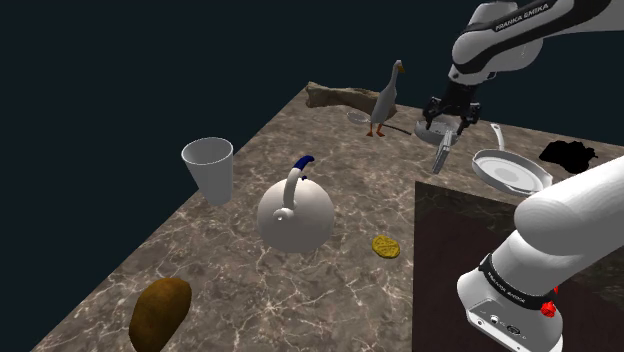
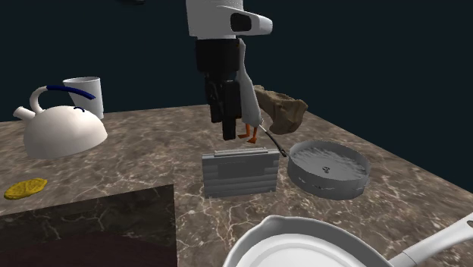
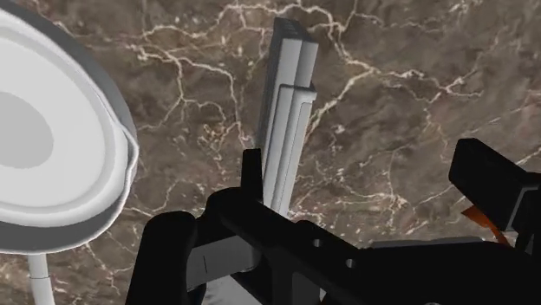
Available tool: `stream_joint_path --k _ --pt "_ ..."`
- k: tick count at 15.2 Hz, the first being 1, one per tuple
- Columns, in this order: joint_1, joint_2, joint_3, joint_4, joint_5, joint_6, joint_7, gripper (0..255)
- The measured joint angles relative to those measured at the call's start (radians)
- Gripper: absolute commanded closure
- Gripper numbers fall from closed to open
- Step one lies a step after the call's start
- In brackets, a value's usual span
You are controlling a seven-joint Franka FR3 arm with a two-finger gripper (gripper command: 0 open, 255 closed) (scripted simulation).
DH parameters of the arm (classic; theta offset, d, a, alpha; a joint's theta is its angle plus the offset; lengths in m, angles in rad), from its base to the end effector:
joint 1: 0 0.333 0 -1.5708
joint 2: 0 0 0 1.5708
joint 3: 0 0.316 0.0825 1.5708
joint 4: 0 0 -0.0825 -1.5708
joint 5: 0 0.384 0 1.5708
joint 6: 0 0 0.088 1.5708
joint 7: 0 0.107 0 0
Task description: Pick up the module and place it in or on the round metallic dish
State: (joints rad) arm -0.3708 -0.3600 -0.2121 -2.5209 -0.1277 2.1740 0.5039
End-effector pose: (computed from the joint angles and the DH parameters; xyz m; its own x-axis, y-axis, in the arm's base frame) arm 0.3490 -0.2356 0.4034 0.5390 -0.8421 0.0215 -0.8423 -0.5385 0.0240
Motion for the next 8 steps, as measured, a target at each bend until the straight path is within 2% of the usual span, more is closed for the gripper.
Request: stream_joint_path --k 3,8 --pt "-0.045 0.035 -0.027 -0.022 0.003 0.060 0.077 0" --pt "-0.056 0.093 -0.043 -0.053 0.008 0.149 0.092 0"
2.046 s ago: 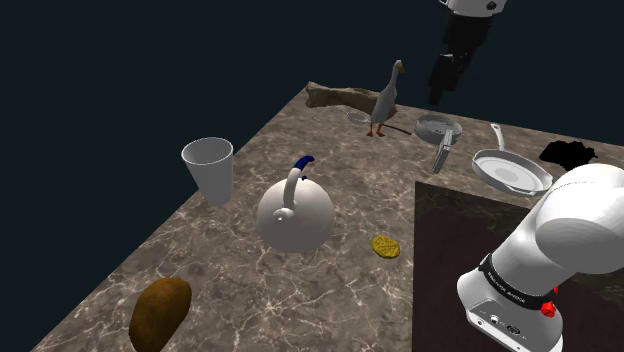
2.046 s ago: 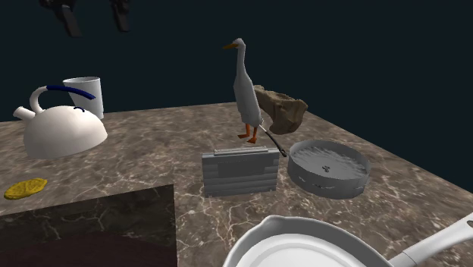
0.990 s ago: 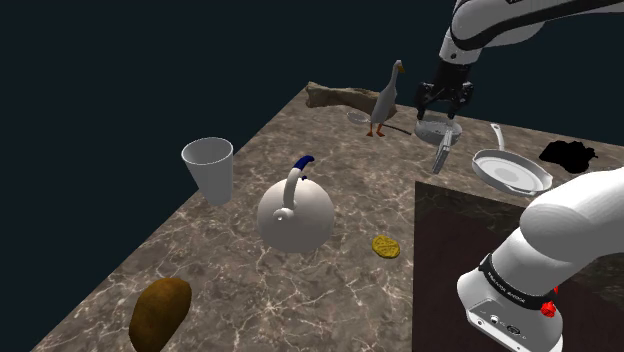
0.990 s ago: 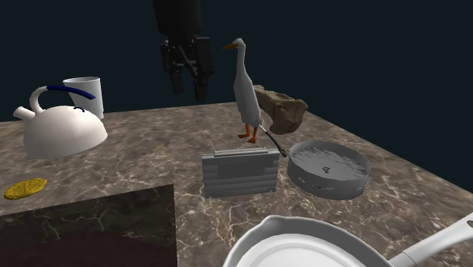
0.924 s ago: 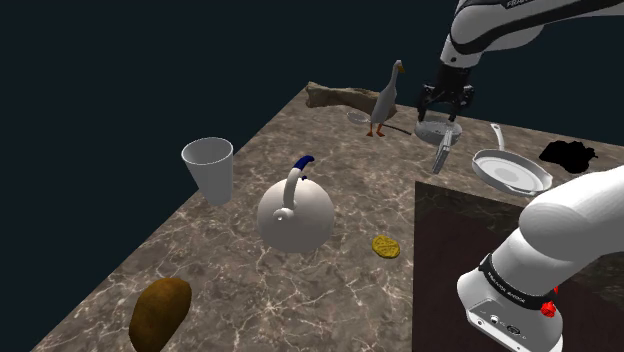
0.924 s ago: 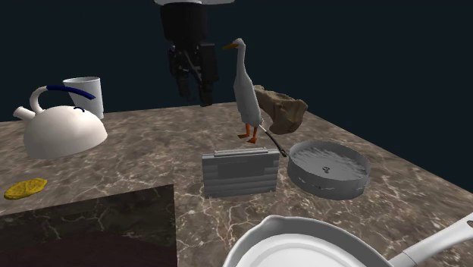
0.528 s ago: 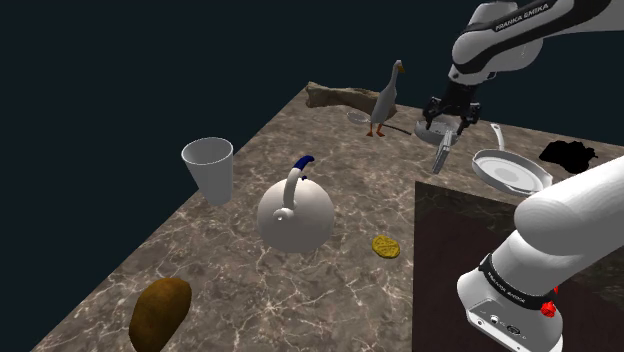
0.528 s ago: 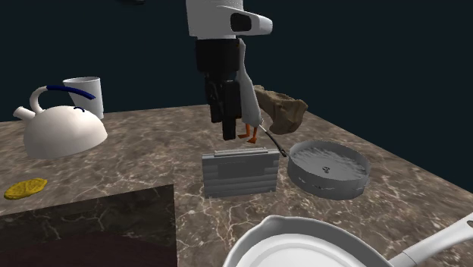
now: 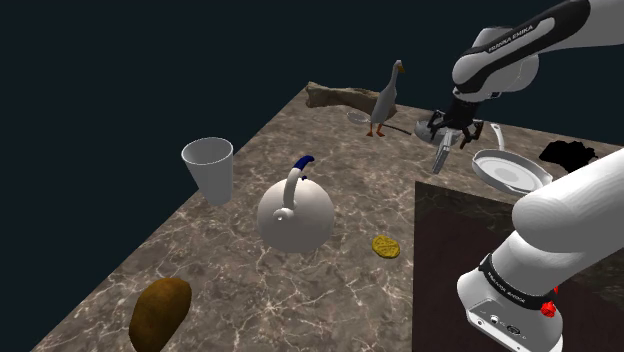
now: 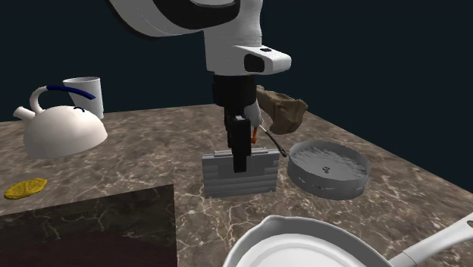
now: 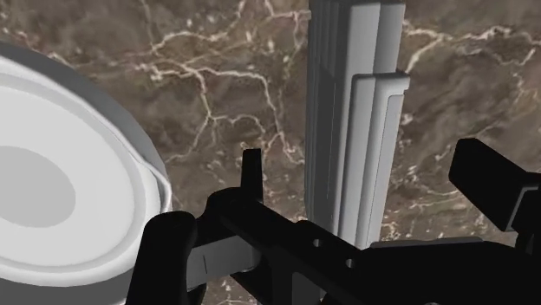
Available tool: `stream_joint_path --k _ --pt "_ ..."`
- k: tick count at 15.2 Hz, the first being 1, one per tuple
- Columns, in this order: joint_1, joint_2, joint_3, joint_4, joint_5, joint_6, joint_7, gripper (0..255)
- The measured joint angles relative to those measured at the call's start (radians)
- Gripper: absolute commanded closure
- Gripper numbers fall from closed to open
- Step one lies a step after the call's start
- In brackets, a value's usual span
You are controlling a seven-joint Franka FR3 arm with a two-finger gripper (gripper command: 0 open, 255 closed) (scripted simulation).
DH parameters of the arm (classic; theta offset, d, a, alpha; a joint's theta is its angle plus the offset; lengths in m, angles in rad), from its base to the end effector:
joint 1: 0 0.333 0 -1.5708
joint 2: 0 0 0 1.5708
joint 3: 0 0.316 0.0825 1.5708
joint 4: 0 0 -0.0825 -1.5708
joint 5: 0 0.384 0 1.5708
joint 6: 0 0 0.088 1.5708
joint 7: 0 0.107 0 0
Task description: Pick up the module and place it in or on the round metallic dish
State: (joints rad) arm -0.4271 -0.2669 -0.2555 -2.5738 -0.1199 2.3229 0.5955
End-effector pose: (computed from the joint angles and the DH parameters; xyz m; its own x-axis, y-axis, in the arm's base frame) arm 0.3308 -0.2687 0.3537 0.3734 -0.9275 0.0200 -0.9277 -0.3732 0.0125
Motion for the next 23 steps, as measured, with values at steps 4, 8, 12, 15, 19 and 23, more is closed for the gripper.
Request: stream_joint_path --k 4,8,12,15,19,23 --pt "0.000 0.031 -0.006 -0.018 0.003 0.049 -0.005 0" --pt "0.000 0.033 -0.007 -0.022 0.003 0.056 -0.005 0" --pt "0.000 0.033 -0.007 -0.022 0.003 0.056 -0.005 255" --pt "-0.001 0.033 -0.007 -0.022 0.003 0.056 -0.005 255" --pt "-0.001 0.033 -0.007 -0.022 0.003 0.055 -0.005 255" --pt "-0.002 0.009 -0.005 -0.011 -0.001 0.021 -0.004 255"
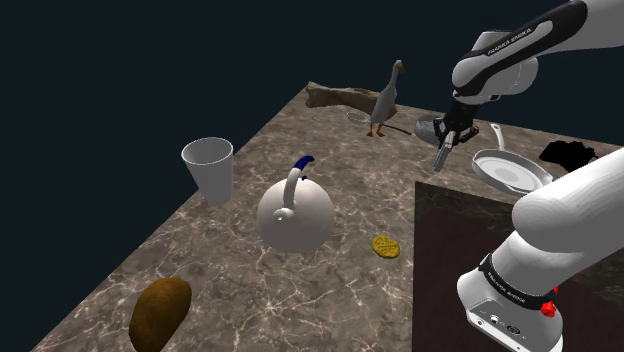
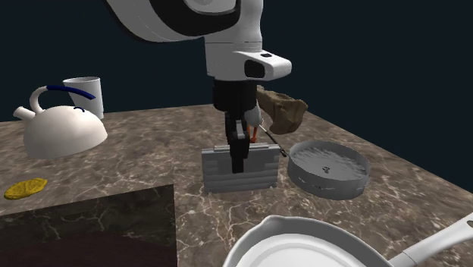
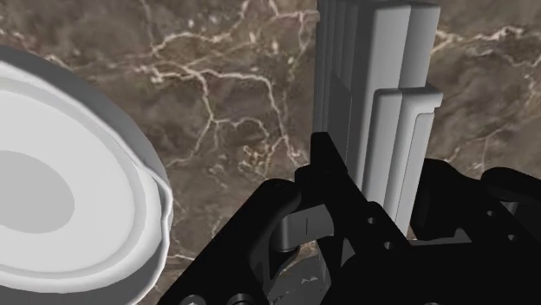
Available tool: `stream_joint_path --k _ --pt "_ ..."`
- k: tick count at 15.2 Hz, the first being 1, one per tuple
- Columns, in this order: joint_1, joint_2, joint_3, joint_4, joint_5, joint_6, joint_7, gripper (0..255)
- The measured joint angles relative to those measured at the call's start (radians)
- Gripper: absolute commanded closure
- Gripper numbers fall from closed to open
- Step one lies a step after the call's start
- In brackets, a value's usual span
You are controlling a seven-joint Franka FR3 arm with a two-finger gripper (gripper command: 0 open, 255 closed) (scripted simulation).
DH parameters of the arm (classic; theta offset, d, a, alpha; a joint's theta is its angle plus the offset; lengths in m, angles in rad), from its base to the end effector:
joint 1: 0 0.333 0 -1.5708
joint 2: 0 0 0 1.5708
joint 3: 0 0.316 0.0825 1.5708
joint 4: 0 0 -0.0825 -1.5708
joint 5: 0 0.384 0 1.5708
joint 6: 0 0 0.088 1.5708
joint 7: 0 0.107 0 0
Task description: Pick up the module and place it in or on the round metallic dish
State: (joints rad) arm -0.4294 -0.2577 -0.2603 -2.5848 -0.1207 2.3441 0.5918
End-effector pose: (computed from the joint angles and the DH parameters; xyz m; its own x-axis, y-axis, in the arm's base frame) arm 0.3285 -0.2700 0.3470 0.3720 -0.9280 0.0208 -0.9282 -0.3718 0.0120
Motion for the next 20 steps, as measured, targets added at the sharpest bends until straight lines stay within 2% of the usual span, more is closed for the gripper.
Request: stream_joint_path --k 20 --pt "-0.001 -0.142 0.029 0.161 -0.003 -0.301 0.009 255"
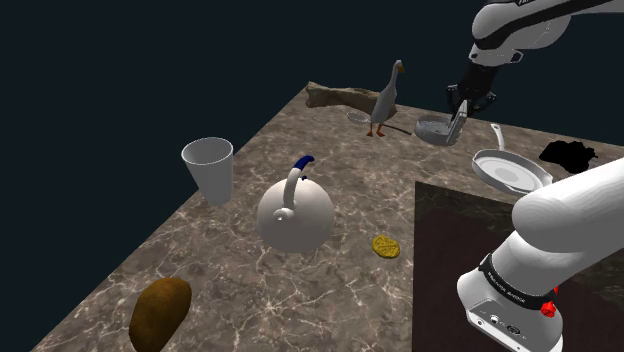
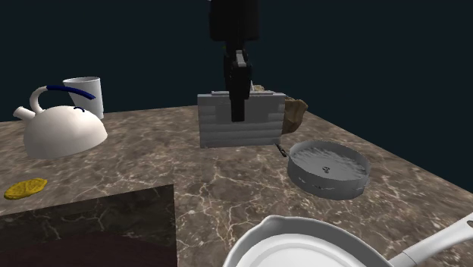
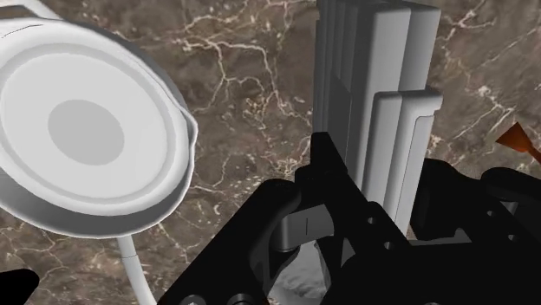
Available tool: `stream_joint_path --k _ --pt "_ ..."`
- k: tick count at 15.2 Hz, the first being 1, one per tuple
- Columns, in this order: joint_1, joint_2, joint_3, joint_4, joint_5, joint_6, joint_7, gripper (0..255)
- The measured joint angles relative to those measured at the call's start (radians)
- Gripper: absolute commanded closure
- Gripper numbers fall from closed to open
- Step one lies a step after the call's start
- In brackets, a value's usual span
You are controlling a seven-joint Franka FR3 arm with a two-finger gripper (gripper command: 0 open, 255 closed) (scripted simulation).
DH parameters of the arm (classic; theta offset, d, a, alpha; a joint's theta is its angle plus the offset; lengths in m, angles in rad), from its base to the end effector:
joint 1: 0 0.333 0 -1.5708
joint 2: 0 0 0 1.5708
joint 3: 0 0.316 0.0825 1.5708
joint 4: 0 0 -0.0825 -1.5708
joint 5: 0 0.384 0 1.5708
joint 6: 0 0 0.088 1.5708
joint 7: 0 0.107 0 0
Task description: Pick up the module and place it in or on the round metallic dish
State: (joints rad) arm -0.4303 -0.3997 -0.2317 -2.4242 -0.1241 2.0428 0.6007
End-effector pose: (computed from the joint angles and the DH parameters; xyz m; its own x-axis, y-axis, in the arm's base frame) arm 0.3298 -0.2697 0.4519 0.3721 -0.9279 0.0209 -0.9282 -0.3720 0.0119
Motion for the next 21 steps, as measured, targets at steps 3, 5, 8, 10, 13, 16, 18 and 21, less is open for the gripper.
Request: stream_joint_path --k 3,5,8,10,13,16,18,21 --pt "0.001 0.076 -0.021 0.086 0.013 -0.009 -0.032 255" --pt "0.000 0.147 -0.041 0.161 0.027 -0.013 -0.063 255" --pt "-0.002 0.261 -0.067 0.284 0.058 -0.022 -0.110 255" --pt "-0.009 0.341 -0.084 0.375 0.083 -0.036 -0.148 255" --pt "-0.022 0.461 -0.100 0.516 0.125 -0.063 -0.194 255" --pt "-0.049 0.584 -0.112 0.680 0.170 -0.110 -0.241 255" --pt "-0.059 0.628 -0.113 0.737 0.185 -0.126 -0.255 255" --pt "-0.092 0.621 -0.111 0.725 0.236 -0.116 -0.304 0"
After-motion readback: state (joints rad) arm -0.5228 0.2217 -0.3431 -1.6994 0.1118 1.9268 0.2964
